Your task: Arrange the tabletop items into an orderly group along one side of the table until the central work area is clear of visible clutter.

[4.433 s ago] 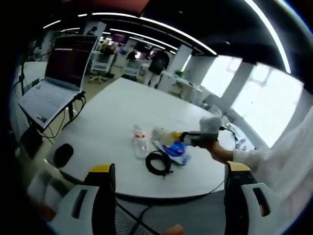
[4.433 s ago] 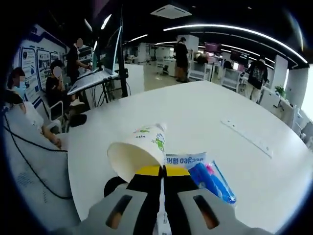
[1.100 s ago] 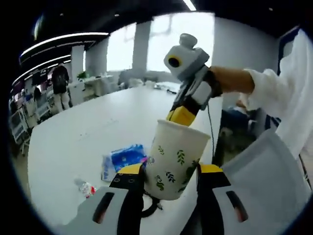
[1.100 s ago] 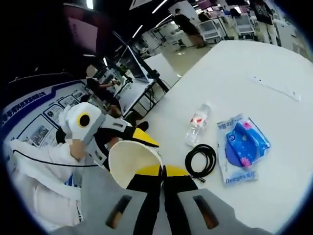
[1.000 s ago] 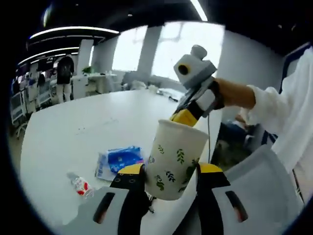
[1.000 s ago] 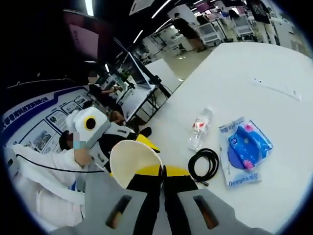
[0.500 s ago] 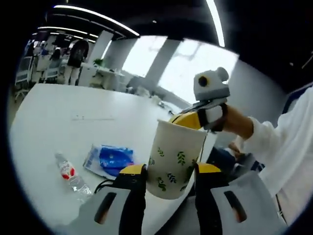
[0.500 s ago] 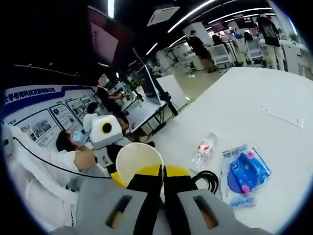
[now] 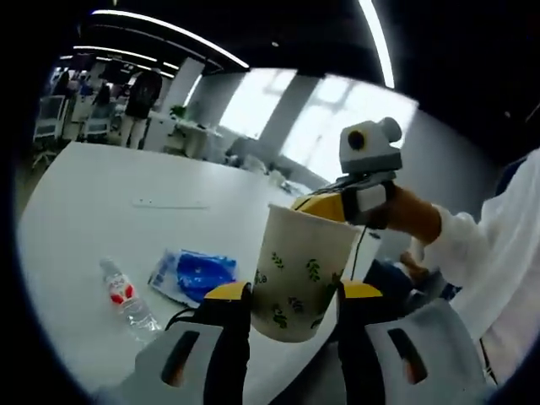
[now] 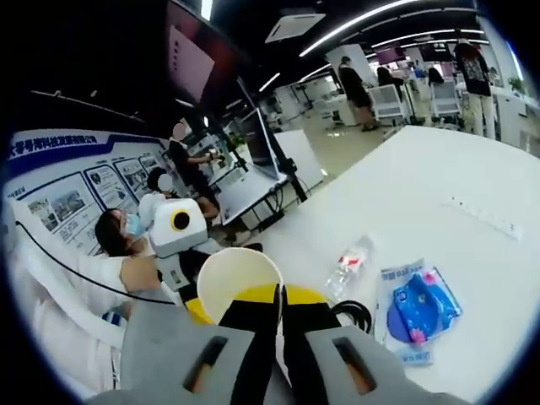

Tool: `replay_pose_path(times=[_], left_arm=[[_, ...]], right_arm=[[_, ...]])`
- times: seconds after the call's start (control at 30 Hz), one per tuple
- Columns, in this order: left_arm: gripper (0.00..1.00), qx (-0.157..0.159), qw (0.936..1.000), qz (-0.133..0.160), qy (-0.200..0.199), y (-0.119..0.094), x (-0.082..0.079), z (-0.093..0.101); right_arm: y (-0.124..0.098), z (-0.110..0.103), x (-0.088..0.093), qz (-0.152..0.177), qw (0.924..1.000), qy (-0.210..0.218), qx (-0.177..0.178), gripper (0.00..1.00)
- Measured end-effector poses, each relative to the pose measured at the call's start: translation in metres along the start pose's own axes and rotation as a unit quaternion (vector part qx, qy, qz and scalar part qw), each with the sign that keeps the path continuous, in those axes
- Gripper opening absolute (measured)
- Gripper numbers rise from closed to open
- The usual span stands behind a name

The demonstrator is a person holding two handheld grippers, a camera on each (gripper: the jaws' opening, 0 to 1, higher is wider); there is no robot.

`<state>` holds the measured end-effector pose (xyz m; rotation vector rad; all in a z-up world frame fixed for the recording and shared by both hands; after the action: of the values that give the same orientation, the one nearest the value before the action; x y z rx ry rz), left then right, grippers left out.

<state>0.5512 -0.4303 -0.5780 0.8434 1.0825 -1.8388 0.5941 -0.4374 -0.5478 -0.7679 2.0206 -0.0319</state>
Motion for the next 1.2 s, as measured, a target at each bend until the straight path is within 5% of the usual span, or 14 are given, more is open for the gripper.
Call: replay_pose_path(times=[0.27, 0.57, 0.77, 0.93, 1.2], left_arm=[[0.38, -0.004, 0.9995, -0.005, 0.031, 0.004, 0.003, -0.001], [0.57, -0.031, 0.9976, -0.024, 0.057, 0.002, 0.020, -0.003], [0.75, -0.063, 0.9942, -0.026, 0.083, -0.006, 0.029, -0.009], [0.97, -0.122, 0.9879, -0.033, 0.090, -0.013, 0.033, -0.027], [0.97, -0.163, 0.9826, -0.039, 0.079, -0.031, 0.033, -0.041]], right_arm=[[0.001, 0.002, 0.000, -0.005, 1.0000, 0.001, 0.000, 0.00], [0.001, 0.019, -0.003, -0.008, 0.9998, 0.017, 0.007, 0.00], [0.002, 0.033, 0.002, -0.032, 0.9990, 0.019, 0.023, 0.00], [0.005, 0.046, 0.001, -0.041, 0.9984, 0.023, 0.030, 0.00], [0.012, 0.060, -0.001, -0.040, 0.9980, 0.030, 0.038, 0.00]])
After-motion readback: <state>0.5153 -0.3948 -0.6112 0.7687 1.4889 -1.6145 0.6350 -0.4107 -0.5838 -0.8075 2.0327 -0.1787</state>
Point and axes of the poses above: the point that each gripper's makers call its tool centre point, and the gripper's own axes: y roughly forward along the fingers, z roughly to its right, x roughly out of its underside, the point moved 1 cm from there along -y, roughly backward along the fingers, and after that the axes turned 14 degrees about -x, right-handed, at the moved point
